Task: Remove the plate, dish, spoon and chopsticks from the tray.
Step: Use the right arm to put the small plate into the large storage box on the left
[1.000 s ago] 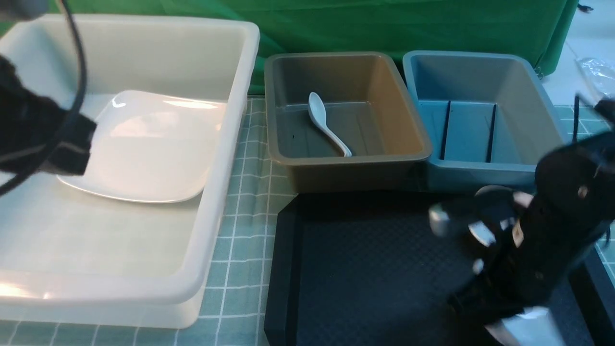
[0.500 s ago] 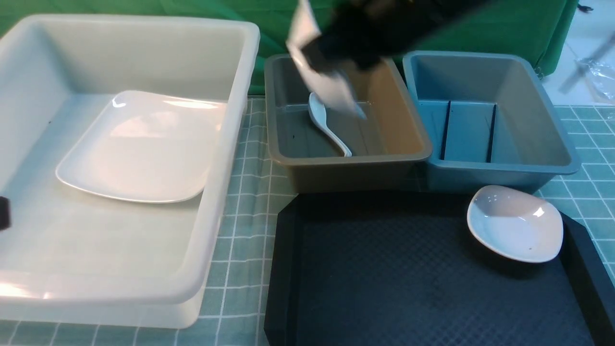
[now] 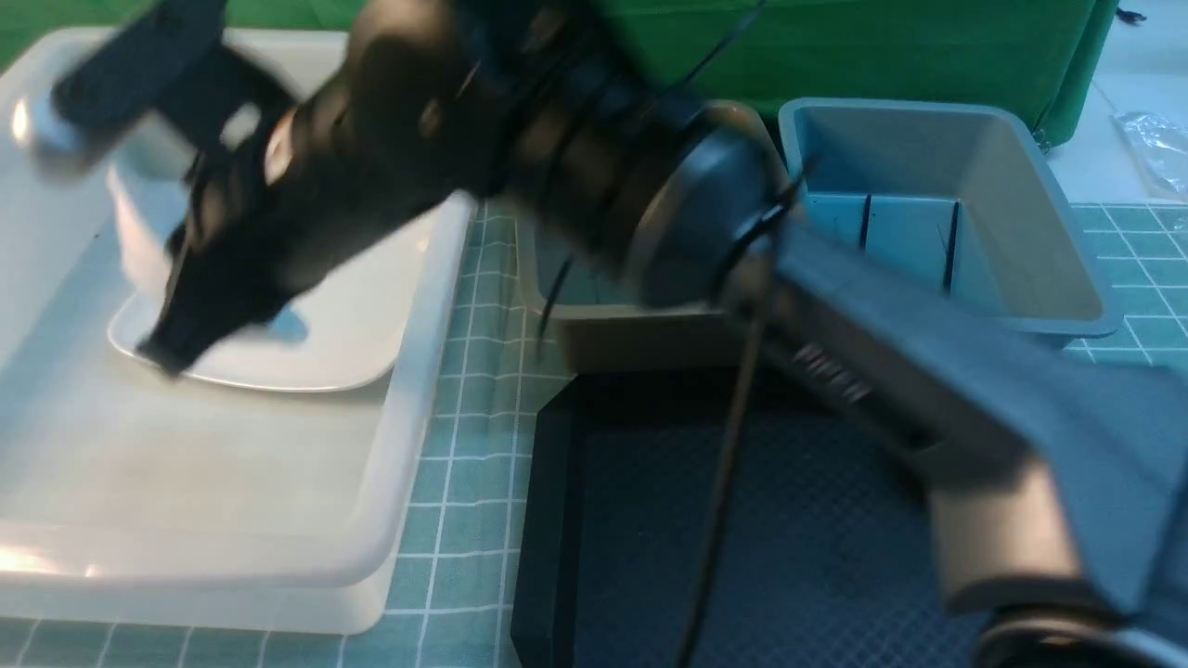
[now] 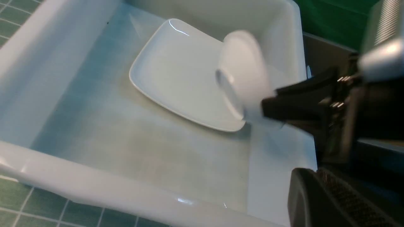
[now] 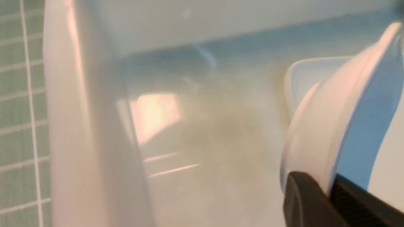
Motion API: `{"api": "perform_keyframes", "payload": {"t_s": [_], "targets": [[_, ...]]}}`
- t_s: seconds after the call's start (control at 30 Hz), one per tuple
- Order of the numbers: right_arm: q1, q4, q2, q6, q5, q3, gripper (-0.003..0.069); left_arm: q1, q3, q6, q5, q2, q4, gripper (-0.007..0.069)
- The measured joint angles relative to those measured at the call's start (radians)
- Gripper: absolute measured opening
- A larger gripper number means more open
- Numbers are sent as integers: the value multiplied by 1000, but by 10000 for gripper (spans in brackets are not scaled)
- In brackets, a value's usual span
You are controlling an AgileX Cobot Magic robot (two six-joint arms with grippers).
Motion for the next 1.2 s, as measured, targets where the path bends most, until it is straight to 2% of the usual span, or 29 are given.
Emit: {"api": "perform_keyframes", "payload": {"t_s": [0.2, 0.43, 0.53, 0.67, 0.73, 0.87, 1.03, 1.1, 1.2], "targets": [[56, -1, 96, -25, -54, 0, 64, 0, 3, 12, 26, -7, 20, 9], [60, -1, 136, -30, -81, -2, 64, 0, 3, 30, 44, -7, 25, 9], [60, -1, 144, -30, -82, -2, 88, 0, 3, 39, 45, -7, 25, 9], [60, 0, 144, -30, -93, -7, 221, 0, 3, 50, 45, -7, 25, 9], [60, 0, 144, -23, -97, -8, 338, 0, 3, 52, 45, -7, 25, 9], [60, 0, 144, -22, -84, -8, 399, 0, 3, 56, 45, -7, 26, 9], [60, -37, 100, 17, 4, -8, 405, 0, 3, 56, 45, -7, 30, 9], [57, -100, 51, 81, 50, -8, 385, 0, 3, 59, 45, -7, 32, 9], [43, -298, -43, 230, 167, -8, 254, 0, 3, 65, 45, -7, 38, 9]]}}
